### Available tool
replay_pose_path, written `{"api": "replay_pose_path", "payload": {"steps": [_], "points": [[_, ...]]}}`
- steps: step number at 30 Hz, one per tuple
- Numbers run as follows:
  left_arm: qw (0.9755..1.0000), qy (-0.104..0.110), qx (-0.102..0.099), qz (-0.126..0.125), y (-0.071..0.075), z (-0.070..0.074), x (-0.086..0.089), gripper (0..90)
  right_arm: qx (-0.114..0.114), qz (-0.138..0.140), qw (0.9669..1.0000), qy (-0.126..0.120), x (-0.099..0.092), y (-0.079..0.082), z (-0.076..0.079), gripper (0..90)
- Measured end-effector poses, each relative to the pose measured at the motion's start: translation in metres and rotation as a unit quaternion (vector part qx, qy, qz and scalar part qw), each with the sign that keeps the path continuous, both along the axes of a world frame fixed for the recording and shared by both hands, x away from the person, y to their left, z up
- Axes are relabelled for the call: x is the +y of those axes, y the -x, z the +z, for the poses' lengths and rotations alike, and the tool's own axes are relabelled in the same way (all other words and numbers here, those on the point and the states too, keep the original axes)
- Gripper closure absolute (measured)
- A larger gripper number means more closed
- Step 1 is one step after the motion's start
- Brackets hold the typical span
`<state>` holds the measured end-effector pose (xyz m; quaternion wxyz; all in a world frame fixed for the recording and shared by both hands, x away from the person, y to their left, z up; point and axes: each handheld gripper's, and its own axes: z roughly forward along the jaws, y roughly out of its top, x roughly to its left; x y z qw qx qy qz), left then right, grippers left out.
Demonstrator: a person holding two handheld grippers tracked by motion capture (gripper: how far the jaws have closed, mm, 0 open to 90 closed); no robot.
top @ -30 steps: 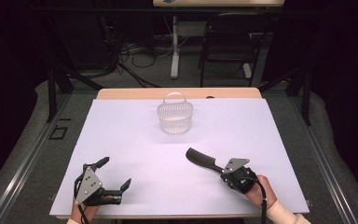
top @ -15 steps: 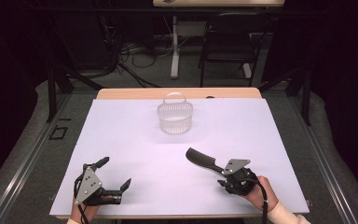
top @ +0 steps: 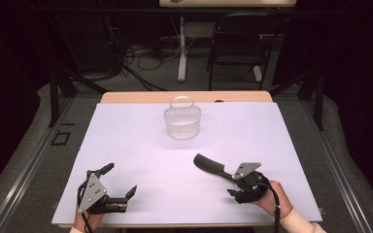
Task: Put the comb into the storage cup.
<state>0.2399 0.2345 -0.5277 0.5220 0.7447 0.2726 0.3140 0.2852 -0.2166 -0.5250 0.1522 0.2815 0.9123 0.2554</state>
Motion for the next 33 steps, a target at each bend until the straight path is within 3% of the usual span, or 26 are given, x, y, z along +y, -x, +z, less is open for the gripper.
{"api": "replay_pose_path", "payload": {"steps": [13, 19, 33], "points": [[1.0, 0.0, 0.001, 0.001, 0.0, 0.0, -0.001, 0.1, 0.014, -0.004, 0.9998, 0.012, 0.004, -0.014, 0.004, 14.2], [1.0, 0.0, 0.0, 0.001, 0.0, 0.0, -0.001, 0.1, 0.027, -0.014, 0.9992, 0.026, 0.008, -0.022, 0.005, 0.0], [1.0, 0.0, 0.0, 0.0, 0.0, 0.0, 0.0, 0.1, 0.051, -0.002, 0.9974, 0.051, 0.027, -0.04, 0.01, 1.5]]}}
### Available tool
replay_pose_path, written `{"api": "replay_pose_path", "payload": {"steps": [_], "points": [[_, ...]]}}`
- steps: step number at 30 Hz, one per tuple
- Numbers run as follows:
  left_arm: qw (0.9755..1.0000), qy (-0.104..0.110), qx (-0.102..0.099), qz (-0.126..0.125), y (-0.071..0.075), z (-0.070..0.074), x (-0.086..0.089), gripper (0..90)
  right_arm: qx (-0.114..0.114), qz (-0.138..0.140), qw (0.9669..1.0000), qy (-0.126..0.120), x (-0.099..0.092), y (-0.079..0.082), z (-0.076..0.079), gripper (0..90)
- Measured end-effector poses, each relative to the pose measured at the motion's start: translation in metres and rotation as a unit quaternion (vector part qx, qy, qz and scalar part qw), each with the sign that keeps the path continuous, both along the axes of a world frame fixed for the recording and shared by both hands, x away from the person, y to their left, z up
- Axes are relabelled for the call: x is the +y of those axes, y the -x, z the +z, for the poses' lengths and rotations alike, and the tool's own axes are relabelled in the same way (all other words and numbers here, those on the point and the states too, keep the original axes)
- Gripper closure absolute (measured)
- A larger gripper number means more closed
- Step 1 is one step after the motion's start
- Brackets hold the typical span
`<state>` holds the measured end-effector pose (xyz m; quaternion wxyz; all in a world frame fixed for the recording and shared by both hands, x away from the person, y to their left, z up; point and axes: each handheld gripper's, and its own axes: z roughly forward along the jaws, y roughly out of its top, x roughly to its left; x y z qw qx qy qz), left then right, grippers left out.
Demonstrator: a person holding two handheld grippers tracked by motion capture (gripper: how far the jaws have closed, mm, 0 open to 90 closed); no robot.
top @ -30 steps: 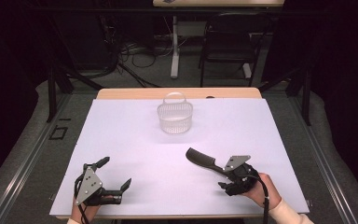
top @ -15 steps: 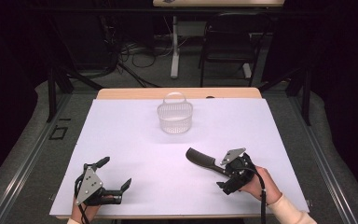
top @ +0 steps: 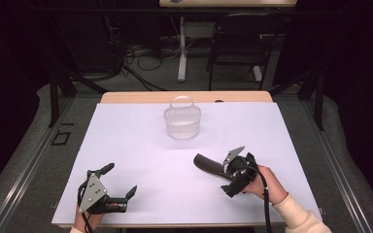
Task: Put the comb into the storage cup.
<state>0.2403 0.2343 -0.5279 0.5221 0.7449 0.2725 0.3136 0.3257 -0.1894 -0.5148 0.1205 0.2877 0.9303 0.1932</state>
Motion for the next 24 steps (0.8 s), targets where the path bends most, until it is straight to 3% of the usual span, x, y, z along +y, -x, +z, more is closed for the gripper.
{"api": "replay_pose_path", "payload": {"steps": [6, 8, 10, 20, 24], "points": [[1.0, 0.0, 0.001, 0.0, 0.0, 0.0, 0.0, 0.1, 0.009, 0.0, 0.9998, 0.016, 0.005, -0.007, 0.005, 6.2], [1.0, 0.001, 0.002, 0.0, 0.0, 0.0, 0.0, 0.1, 0.008, 0.003, 0.9998, 0.017, 0.006, -0.008, 0.004, 14.0], [1.0, 0.001, 0.002, 0.0, 0.0, 0.0, 0.0, 0.1, 0.012, 0.005, 0.9996, 0.024, 0.007, -0.01, 0.003, 16.0], [1.0, 0.001, 0.002, 0.001, 0.0, 0.0, 0.0, 0.1, 0.035, 0.015, 0.9979, 0.052, 0.013, -0.015, -0.001, 51.6], [1.0, 0.0, 0.001, 0.0, 0.0, 0.0, 0.0, 0.1, 0.046, 0.016, 0.9966, 0.067, 0.016, -0.017, -0.003, 58.1]]}}
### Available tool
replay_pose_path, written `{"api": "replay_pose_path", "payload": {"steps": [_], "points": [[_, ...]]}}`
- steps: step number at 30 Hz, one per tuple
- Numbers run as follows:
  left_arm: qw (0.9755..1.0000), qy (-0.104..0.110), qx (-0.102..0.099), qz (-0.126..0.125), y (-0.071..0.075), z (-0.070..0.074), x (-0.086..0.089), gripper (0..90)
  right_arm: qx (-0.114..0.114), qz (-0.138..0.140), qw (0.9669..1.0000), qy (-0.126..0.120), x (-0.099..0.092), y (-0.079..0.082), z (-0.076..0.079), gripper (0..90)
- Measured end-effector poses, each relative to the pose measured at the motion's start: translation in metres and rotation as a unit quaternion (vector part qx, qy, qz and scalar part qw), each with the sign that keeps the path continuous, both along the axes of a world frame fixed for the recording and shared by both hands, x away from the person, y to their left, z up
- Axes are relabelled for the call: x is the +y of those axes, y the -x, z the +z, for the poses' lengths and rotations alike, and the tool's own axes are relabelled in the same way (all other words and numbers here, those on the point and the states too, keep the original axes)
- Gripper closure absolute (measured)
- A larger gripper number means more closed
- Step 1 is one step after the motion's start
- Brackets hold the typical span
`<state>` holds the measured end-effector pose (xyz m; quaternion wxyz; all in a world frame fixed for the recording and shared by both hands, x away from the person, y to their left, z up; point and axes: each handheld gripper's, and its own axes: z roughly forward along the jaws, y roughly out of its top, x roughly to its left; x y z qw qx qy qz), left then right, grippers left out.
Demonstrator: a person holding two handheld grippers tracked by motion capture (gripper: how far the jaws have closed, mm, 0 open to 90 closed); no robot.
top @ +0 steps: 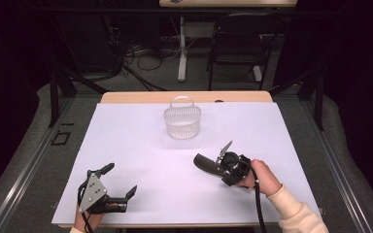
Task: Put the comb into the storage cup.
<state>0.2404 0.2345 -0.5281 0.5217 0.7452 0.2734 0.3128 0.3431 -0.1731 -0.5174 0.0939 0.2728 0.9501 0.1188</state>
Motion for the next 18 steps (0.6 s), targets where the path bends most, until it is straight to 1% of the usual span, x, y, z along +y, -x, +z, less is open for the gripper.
{"api": "replay_pose_path", "payload": {"steps": [2, 4, 5, 6, 7, 9, 10, 11, 18], "points": [[1.0, 0.0, 0.0, 0.0, 0.0, 0.0, 0.0, 0.1, 0.002, -0.003, 1.0, 0.001, 0.001, -0.001, 0.0, 61.0], [1.0, 0.001, 0.0, 0.0, 0.0, 0.0, 0.0, 0.1, 0.006, 0.0, 1.0, 0.004, 0.002, -0.002, -0.001, 63.0], [1.0, 0.001, 0.0, -0.001, 0.0, 0.0, 0.0, 0.1, 0.01, -0.001, 0.9999, 0.009, 0.002, -0.003, 0.0, 63.3], [1.0, 0.001, 0.0, -0.001, 0.0, 0.0, 0.0, 0.1, 0.008, 0.0, 0.9999, 0.013, 0.003, -0.003, -0.001, 63.5], [1.0, 0.002, 0.0, 0.0, 0.0, 0.0, 0.0, 0.1, 0.009, -0.001, 0.9999, 0.011, 0.003, -0.004, -0.002, 64.2], [1.0, 0.001, -0.001, -0.002, 0.0, 0.0, 0.0, 0.1, 0.014, -0.003, 0.9998, 0.015, 0.003, -0.006, -0.003, 64.2], [1.0, 0.001, 0.0, -0.001, 0.0, 0.0, 0.0, 0.1, 0.02, -0.001, 0.9996, 0.021, 0.004, -0.007, -0.003, 64.2], [1.0, 0.0, 0.0, 0.0, 0.0, 0.0, 0.0, 0.1, 0.019, -0.004, 0.9997, 0.015, 0.004, -0.007, -0.004, 64.3], [1.0, 0.0, 0.0, -0.001, 0.0, 0.0, 0.0, 0.1, 0.029, -0.005, 0.9994, 0.017, 0.006, -0.012, -0.008, 66.7]]}}
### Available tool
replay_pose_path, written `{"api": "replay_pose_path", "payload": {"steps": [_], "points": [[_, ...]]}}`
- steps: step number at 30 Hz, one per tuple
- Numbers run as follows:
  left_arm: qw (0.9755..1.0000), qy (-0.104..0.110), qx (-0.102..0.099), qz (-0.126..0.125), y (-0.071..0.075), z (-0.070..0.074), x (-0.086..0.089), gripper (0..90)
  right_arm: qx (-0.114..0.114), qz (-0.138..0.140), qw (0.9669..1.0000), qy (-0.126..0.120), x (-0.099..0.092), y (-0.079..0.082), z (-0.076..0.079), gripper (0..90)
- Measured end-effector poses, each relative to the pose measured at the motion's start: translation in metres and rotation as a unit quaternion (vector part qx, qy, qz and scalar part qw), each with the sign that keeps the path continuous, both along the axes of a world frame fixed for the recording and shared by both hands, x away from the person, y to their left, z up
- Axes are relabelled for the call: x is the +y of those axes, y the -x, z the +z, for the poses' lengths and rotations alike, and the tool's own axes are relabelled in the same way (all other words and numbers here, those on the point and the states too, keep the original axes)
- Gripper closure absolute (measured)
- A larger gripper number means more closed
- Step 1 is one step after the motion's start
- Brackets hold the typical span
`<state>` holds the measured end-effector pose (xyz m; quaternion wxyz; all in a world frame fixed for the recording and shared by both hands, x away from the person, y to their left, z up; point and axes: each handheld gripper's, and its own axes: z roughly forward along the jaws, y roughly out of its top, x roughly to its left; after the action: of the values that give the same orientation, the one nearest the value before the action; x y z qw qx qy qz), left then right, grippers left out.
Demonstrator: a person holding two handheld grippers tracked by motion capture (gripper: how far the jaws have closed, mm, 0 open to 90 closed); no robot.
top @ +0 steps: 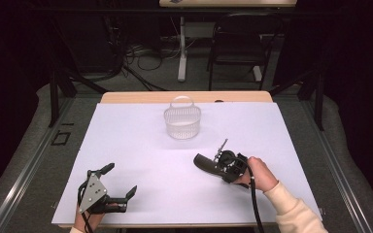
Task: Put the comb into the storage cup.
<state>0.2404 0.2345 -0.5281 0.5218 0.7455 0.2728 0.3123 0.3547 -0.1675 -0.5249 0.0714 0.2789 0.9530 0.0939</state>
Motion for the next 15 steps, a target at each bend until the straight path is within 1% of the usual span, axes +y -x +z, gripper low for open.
{"api": "replay_pose_path", "payload": {"steps": [4, 5, 7, 10, 15], "points": [[1.0, 0.0, 0.001, 0.0, -0.0002, -0.0002, -0.0002, 0.1, 0.005, -0.001, 0.9999, 0.01, 0.0018, -0.0011, -0.0013, 68.1], [1.0, 0.001, 0.001, 0.0, -0.0003, -0.0004, -0.0002, 0.1, 0.006, -0.002, 1.0, 0.006, 0.002, -0.0014, -0.0023, 68.7], [1.0, 0.0, 0.001, 0.0, -0.0004, -0.0004, 0.0001, 0.1, 0.005, 0.0, 1.0, 0.007, 0.0019, -0.0019, -0.0022, 70.9], [1.0, -0.001, 0.001, -0.001, -0.0001, -0.0004, -0.0006, 0.1, 0.007, -0.004, 1.0, 0.005, 0.0016, -0.002, -0.0024, 71.5], [1.0, -0.001, 0.001, -0.001, -0.0001, -0.0003, -0.0005, 0.1, 0.009, -0.002, 1.0, 0.004, 0.0, -0.002, -0.0015, 72.0]]}}
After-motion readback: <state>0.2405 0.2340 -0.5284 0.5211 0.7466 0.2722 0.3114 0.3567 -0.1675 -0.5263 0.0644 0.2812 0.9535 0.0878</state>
